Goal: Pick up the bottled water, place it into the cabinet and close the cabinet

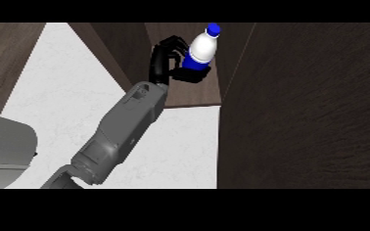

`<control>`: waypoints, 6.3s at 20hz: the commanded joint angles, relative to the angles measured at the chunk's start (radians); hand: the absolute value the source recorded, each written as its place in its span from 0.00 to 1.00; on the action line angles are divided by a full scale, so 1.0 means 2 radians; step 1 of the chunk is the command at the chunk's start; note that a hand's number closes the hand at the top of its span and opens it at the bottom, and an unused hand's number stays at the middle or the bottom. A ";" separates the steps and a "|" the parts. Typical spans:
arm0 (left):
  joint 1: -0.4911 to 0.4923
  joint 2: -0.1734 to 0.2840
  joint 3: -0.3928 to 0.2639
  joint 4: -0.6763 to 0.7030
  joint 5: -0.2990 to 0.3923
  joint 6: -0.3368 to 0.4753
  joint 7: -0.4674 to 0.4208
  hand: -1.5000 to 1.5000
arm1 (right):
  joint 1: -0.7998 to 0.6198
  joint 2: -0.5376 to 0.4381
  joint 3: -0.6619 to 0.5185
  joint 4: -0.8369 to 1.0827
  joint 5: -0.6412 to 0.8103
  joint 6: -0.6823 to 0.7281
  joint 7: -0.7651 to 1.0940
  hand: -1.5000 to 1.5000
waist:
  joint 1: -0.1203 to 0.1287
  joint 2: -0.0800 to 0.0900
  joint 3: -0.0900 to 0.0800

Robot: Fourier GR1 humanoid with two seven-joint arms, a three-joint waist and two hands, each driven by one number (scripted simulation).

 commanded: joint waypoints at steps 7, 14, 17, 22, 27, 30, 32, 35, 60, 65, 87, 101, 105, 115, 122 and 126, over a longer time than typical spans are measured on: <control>-0.042 0.011 0.067 0.107 0.019 0.025 -0.042 1.00 | 0.012 -0.014 -0.033 -0.028 -0.061 0.021 0.002 0.00 | -0.015 0.007 -0.001; -0.080 0.026 0.051 0.157 -0.014 0.056 -0.053 0.00 | -0.018 -0.005 -0.027 -0.003 -0.043 0.022 -0.006 0.00 | -0.019 0.010 0.000; -0.079 0.019 0.046 0.166 -0.023 0.071 -0.077 0.00 | -0.015 -0.006 -0.018 -0.002 -0.040 0.028 -0.003 0.00 | -0.025 0.013 -0.001; -0.110 0.030 0.049 0.177 -0.026 0.075 -0.066 0.00 | -0.026 -0.013 -0.023 -0.005 -0.046 0.033 0.007 0.00 | -0.022 0.015 -0.001; -0.090 0.030 0.065 0.156 -0.013 -0.003 -0.103 0.00 | -0.008 -0.007 -0.017 -0.004 -0.047 0.039 -0.002 0.00 | -0.024 0.013 -0.001; -0.100 0.024 0.086 0.129 0.006 -0.033 -0.126 0.00 | 0.002 -0.011 -0.015 -0.020 -0.048 0.045 0.003 0.00 | -0.016 0.008 -0.001; -0.098 0.020 0.098 0.123 0.015 -0.052 -0.144 0.00 | 0.001 -0.012 -0.016 -0.011 -0.050 0.051 -0.004 0.00 | -0.016 0.008 -0.001; -0.101 0.013 0.103 0.119 0.017 -0.085 -0.149 0.00 | 0.002 -0.021 -0.026 -0.023 -0.056 0.053 0.010 0.00 | -0.005 0.003 -0.001; 0.144 -0.001 -0.062 -0.220 0.097 -0.147 -0.107 0.00 | -0.019 0.015 0.027 -0.008 -0.006 0.009 0.038 0.00 | 0.030 -0.012 0.000; 0.219 0.022 -0.075 -0.353 0.064 -0.130 -0.074 0.00 | 0.043 0.013 0.031 -0.044 -0.011 0.013 0.024 0.00 | 0.035 -0.016 0.000; 0.501 0.182 -0.063 -0.608 0.084 -0.185 -0.072 0.00 | 0.020 -0.119 0.134 -0.120 0.132 0.125 0.022 1.00 | 0.029 -0.014 -0.002; 0.597 0.259 0.020 -0.691 0.175 -0.249 -0.054 0.00 | -0.065 -0.174 0.269 -0.130 0.165 0.145 0.097 1.00 | 0.049 -0.018 -0.007; 0.611 0.290 0.047 -0.707 0.193 -0.273 -0.046 0.00 | -0.075 -0.156 0.320 -0.107 0.136 0.119 0.129 1.00 | 0.058 -0.013 -0.007; 0.652 0.326 0.077 -0.715 0.223 -0.341 -0.054 0.00 | -0.112 -0.111 0.363 -0.052 0.079 0.081 0.141 1.00 | 0.097 -0.004 -0.008; 0.653 0.346 0.093 -0.724 0.234 -0.368 -0.049 0.00 | -0.155 -0.115 0.349 -0.042 0.072 0.082 0.173 1.00 | 0.111 0.003 -0.008; 0.649 0.357 0.104 -0.714 0.235 -0.380 -0.048 0.00 | -0.179 -0.119 0.338 -0.025 0.069 0.089 0.178 1.00 | 0.125 0.008 -0.010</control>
